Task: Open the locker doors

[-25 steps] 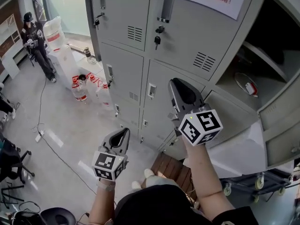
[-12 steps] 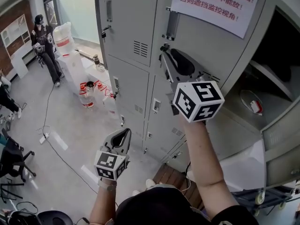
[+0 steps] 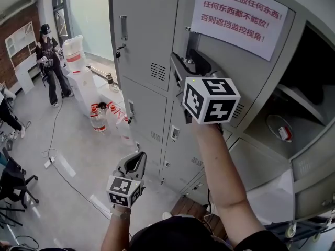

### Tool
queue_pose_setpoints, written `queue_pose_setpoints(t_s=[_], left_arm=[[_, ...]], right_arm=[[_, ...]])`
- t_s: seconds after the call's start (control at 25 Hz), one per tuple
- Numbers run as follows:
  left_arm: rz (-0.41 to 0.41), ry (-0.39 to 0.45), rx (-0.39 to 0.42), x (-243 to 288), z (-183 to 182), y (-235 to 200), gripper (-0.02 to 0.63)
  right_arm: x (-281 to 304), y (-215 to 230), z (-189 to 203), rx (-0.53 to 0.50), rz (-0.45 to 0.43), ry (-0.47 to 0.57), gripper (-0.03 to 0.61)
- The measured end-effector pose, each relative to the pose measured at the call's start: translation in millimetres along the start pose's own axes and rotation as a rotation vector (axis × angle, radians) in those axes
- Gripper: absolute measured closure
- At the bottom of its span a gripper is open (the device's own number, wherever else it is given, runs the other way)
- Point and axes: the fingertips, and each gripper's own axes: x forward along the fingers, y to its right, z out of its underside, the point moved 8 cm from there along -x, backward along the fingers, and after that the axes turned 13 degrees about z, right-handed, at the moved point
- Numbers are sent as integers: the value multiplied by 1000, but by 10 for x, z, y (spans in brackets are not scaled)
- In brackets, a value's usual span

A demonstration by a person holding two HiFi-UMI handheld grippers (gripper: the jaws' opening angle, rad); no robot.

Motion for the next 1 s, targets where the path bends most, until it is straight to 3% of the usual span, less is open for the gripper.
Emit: queue_pose_setpoints(t_s=[0.68,1.0], left_arm=[[4,10,-11,31,24,-93,595],[12,9,-15,-12,47,-105,595]], right_arm=[[360,-94,45,-83,243,-73,298],[409,-101,11,-7,238,-48,281]])
